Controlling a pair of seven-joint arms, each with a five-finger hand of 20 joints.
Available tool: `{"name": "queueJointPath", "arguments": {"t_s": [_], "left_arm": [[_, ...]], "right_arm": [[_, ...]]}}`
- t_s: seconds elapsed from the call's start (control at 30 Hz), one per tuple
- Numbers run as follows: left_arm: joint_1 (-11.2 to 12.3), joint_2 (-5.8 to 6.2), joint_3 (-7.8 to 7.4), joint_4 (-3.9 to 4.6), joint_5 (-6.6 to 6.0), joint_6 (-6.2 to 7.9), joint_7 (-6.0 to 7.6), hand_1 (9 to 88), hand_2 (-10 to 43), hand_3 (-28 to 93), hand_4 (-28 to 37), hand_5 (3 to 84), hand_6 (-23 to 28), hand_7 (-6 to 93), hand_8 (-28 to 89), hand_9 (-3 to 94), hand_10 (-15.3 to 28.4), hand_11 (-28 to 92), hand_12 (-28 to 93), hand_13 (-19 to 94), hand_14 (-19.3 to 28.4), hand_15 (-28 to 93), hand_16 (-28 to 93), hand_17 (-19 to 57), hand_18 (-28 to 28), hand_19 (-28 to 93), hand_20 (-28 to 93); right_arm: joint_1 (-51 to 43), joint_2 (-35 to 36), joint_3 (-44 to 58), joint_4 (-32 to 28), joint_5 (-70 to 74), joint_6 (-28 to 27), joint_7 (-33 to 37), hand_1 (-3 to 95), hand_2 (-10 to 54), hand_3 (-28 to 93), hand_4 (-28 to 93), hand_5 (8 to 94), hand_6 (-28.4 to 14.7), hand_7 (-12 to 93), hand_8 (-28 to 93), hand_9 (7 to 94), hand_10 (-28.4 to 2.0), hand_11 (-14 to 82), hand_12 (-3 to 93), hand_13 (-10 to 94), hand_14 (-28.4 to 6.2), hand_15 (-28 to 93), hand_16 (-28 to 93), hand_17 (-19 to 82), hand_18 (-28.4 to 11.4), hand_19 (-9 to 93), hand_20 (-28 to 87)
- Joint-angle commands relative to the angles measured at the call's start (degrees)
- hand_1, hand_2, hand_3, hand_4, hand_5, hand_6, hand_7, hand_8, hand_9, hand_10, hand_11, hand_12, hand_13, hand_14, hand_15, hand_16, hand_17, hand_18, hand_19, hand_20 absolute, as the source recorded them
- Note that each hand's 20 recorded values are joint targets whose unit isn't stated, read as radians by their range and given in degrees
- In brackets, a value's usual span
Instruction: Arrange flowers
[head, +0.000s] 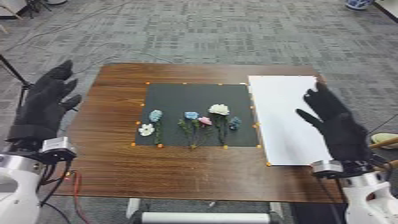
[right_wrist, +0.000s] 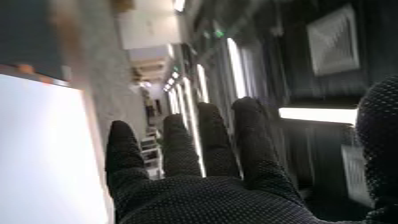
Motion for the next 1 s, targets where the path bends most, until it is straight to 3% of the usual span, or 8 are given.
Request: {"name": "queueJointPath", "arguments": {"t_s": [0.03,0.23,0.37,0.5,0.6,0.73,0.9,1.0], "left_arm": [[-1.68,0.33,3.56,1.59,-1.88,1.05,1.01,27.4,-4.4,66,-26.5,18.7,1.0,19.7,-9,11.3,7.1,14,25,1,10.0,35,-2,-15.2,18.6,35,9],[0.22,0.07,2.22,1.37,-2.98,0.87,1.21,27.6,-3.6,67,-24.8,19.1,1.1,20.4,-9,11.5,7.1,15,25,1,9.8,37,-2,-14.7,18.2,35,9],[-2.46,0.72,3.82,2.69,-3.18,-0.7,1.01,27.6,-4.3,67,-25.5,19.1,1.1,20.7,-10,11.5,7.0,16,24,2,9.7,37,-2,-14.4,18.1,35,10],[-1.43,0.19,3.5,2.4,-3.3,-1.21,0.62,27.2,-4.7,67,-26.5,18.7,1.0,20.4,-10,11.2,7.0,15,24,1,9.6,36,-3,-14.4,18.9,35,9],[-2.35,0.18,3.59,3.08,-3.05,-2.96,-0.22,27.0,-5.0,66,-27.3,18.5,0.9,20.0,-10,11.1,6.9,15,24,1,9.7,34,-4,-14.6,19.7,35,9],[-4.75,1.45,4.62,4.13,-3.13,-4.32,0.31,25.7,-6.5,64,-28.1,17.5,0.8,19.0,-9,10.6,6.9,13,24,1,10.4,32,-4,-14.9,20.4,34,8],[-1.15,0.44,3.31,3.06,-3.67,-3.42,0.33,25.2,-7.4,65,-28.2,16.2,0.5,18.6,-8,10.3,6.9,12,24,1,10.9,30,-4,-15.2,20.8,34,7],[-1.68,0.88,4.35,3.71,-5.54,-2.98,1.48,25.1,-7.8,66,-28.1,15.8,0.4,18.4,-8,10.4,7.0,12,25,1,11.2,31,-4,-15.1,20.8,35,7]], "right_arm": [[3.04,-2.55,-4.54,-1.49,5.17,8.08,-3.04,15.2,-9.4,82,-25,31.2,-1.2,6,-7,28.7,-6.4,0.6,18.4,18,-6.9,-9,34,-5,-18.1,30,7],[3.56,-4.14,-5.07,-1.1,3.12,5.86,1.33,15.2,-9.5,82,-25,29.9,-2.2,7,-7,27.7,-8.0,0.5,18.2,18,-7.3,-8,34,-4,-18.5,30,9],[3.37,-3.34,-5.02,-1.57,2.7,7.11,1.24,15.1,-9.1,83,-25,28.8,-2.8,7,-7,26.7,-9.5,0.4,18.9,18,-9.4,-8,34,-4,-19.0,30,9],[3.82,-4.41,-5.56,-1.38,2.3,6.51,3.8,15.0,-9.0,82,-25,28.6,-3.0,7,-6,26.4,-9.9,0.2,19.4,18,-10.6,-7,34,-5,-19.6,30,10],[2.77,-3.98,-4.95,-1.92,0.79,7.62,3.91,15.0,-8.9,82,-25,28.3,-3.1,7,-6,25.8,-10.3,0.0,19.7,17,-11.6,-7,34,-6,-20.7,31,10],[0.8,-3.11,-3.58,-2.71,2.04,9.08,3.84,15.0,-8.7,82,-25,27.7,-3.2,7,-6,25.4,-10.6,-0.2,20.1,17,-12.9,-7,34,-7,-22.2,32,9],[-0.07,-2.66,-3.45,-2.87,1.81,8.12,6.41,15.0,-8.7,82,-24,27.6,-3.3,7,-6,25.4,-10.9,-0.4,20.7,17,-13.2,-6,33,-7,-22.9,33,9],[-1.51,-2.77,-3.1,-3.65,1.97,9.48,5.51,15.0,-8.6,82,-24,27.3,-3.4,7,-6,25.1,-11.0,-0.5,20.9,17,-13.2,-6,33,-7,-23.0,34,8]]}}
